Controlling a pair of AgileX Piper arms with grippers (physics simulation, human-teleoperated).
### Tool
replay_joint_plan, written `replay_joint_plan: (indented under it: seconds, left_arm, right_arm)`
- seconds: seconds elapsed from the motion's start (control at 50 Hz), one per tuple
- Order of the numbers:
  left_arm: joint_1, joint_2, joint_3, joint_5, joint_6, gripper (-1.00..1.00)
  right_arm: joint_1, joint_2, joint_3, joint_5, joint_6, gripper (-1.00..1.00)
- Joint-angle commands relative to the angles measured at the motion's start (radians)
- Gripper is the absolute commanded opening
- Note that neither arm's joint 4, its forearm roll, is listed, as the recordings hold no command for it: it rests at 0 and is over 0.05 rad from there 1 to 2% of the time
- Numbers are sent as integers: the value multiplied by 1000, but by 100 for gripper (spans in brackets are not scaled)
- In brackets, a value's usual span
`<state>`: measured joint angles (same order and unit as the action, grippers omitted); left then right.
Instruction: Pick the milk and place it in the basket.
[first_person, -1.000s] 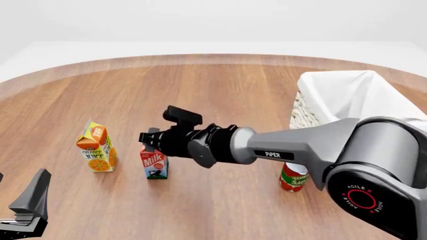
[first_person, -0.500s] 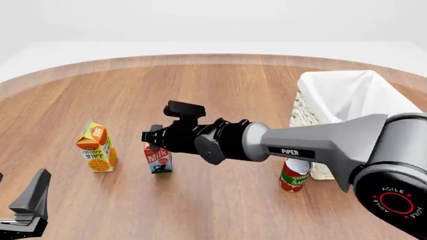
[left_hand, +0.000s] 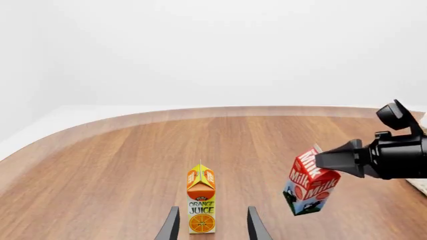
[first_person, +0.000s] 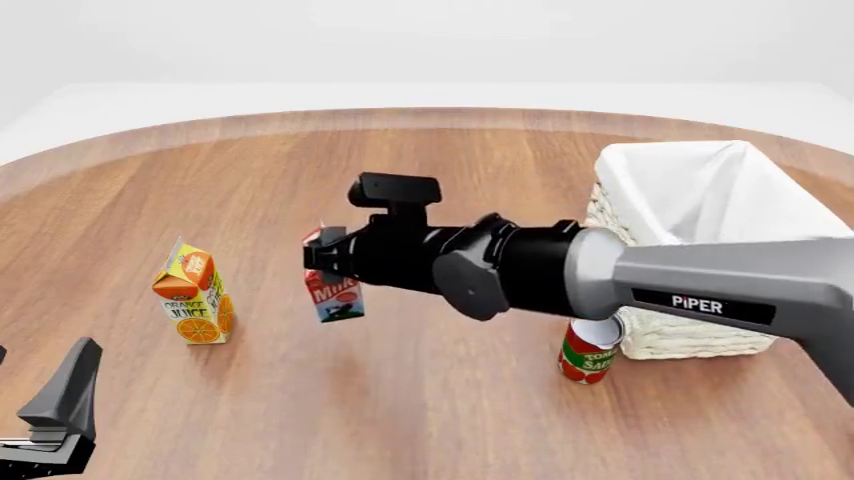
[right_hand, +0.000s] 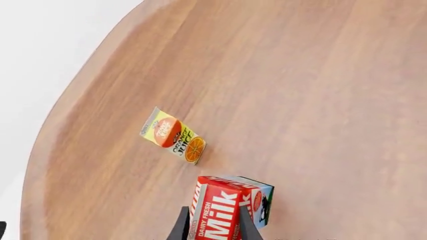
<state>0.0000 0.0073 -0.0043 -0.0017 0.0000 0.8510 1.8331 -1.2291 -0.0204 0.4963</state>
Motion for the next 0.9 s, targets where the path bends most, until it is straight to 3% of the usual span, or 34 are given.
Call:
replay_joint_plan:
  seconds: [0.02,0.9]
  left_arm:
    - [0,0,0,0,0,100]
    - [0,0,0,0,0,100]
  right_arm:
    - [-16,-121,53,-6,-37,-100]
    - [-154,-538,247,89,-195,-100]
